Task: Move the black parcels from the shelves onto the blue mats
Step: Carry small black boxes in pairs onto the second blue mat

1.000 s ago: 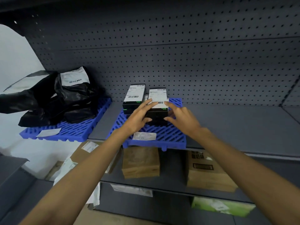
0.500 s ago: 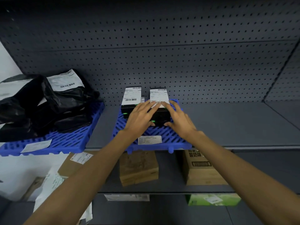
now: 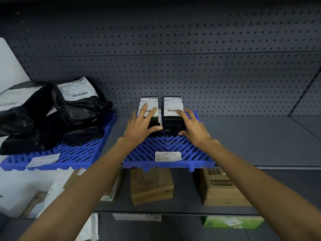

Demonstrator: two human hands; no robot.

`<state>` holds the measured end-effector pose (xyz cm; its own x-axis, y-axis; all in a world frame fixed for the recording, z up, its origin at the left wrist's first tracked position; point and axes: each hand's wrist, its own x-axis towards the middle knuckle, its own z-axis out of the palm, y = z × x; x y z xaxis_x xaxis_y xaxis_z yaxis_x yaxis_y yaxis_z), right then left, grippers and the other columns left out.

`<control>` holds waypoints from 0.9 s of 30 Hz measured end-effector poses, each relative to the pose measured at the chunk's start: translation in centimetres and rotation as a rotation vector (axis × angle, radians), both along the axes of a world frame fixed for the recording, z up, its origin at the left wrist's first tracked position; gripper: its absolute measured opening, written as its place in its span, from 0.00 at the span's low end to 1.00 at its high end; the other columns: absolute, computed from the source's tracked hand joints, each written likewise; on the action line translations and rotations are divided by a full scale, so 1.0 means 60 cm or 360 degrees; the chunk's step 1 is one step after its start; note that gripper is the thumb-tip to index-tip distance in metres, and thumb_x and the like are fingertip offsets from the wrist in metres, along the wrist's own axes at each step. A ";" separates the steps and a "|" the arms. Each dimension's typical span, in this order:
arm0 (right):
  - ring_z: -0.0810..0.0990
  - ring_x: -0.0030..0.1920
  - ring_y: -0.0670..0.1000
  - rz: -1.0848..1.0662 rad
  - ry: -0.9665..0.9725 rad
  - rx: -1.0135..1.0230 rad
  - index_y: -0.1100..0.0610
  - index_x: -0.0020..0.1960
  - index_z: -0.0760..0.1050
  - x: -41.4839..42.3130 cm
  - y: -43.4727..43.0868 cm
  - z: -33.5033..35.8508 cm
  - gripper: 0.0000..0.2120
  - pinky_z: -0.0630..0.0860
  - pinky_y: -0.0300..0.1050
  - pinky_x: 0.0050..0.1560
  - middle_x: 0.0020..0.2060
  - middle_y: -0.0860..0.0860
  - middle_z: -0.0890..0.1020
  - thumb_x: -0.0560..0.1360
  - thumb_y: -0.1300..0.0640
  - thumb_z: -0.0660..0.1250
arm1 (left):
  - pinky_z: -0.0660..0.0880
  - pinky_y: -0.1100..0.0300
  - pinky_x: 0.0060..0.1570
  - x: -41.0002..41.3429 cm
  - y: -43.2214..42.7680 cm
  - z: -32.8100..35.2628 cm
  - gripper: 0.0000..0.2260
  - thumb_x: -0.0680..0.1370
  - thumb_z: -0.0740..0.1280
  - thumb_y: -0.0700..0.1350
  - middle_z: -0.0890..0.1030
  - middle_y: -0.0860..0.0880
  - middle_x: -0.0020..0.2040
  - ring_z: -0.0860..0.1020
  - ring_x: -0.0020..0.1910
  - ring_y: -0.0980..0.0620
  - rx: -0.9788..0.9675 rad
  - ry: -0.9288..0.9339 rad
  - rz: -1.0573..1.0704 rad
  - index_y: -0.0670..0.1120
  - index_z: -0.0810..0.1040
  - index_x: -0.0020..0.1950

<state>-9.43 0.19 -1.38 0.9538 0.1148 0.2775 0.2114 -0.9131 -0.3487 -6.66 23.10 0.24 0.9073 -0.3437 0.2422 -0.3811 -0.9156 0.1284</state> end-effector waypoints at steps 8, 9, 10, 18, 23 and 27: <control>0.77 0.61 0.59 0.0085 0.0079 0.0046 0.39 0.78 0.47 0.004 0.001 0.000 0.46 0.74 0.58 0.63 0.79 0.51 0.47 0.75 0.67 0.70 | 0.59 0.37 0.70 0.000 -0.014 -0.009 0.36 0.76 0.71 0.53 0.49 0.52 0.81 0.56 0.78 0.47 -0.0447 0.0246 -0.0124 0.58 0.56 0.79; 0.77 0.62 0.59 0.0076 0.0073 0.0042 0.39 0.78 0.47 0.003 0.000 -0.001 0.46 0.73 0.58 0.62 0.79 0.51 0.47 0.75 0.67 0.70 | 0.60 0.38 0.70 0.000 -0.019 -0.009 0.36 0.76 0.71 0.53 0.49 0.52 0.81 0.56 0.78 0.47 -0.0434 0.0247 -0.0138 0.58 0.56 0.79; 0.76 0.62 0.60 0.0068 0.0066 0.0042 0.39 0.78 0.46 0.001 -0.003 -0.003 0.46 0.73 0.58 0.62 0.79 0.51 0.47 0.76 0.67 0.69 | 0.60 0.39 0.70 -0.001 -0.025 -0.009 0.36 0.76 0.71 0.54 0.48 0.52 0.81 0.55 0.78 0.47 -0.0431 0.0249 -0.0145 0.58 0.56 0.79; 0.71 0.68 0.61 0.0057 0.0082 0.0050 0.40 0.79 0.48 -0.018 -0.045 -0.008 0.45 0.72 0.59 0.63 0.79 0.50 0.46 0.76 0.70 0.66 | 0.58 0.40 0.72 -0.009 -0.073 -0.015 0.37 0.76 0.70 0.54 0.46 0.52 0.81 0.56 0.78 0.45 -0.0441 0.0292 -0.0125 0.57 0.53 0.80; 0.71 0.69 0.61 0.0073 0.0087 0.0078 0.40 0.78 0.48 -0.020 -0.045 -0.007 0.44 0.72 0.58 0.64 0.80 0.50 0.46 0.76 0.71 0.66 | 0.61 0.41 0.73 -0.010 -0.075 -0.015 0.38 0.76 0.71 0.53 0.46 0.50 0.81 0.56 0.78 0.45 -0.0436 0.0273 -0.0116 0.55 0.53 0.80; 0.71 0.68 0.61 0.0056 0.0105 0.0040 0.42 0.79 0.47 -0.018 -0.036 -0.003 0.43 0.72 0.57 0.63 0.80 0.52 0.45 0.77 0.69 0.65 | 0.61 0.43 0.73 -0.014 -0.071 -0.011 0.37 0.76 0.71 0.52 0.46 0.50 0.81 0.57 0.77 0.46 -0.0456 0.0257 -0.0116 0.55 0.54 0.80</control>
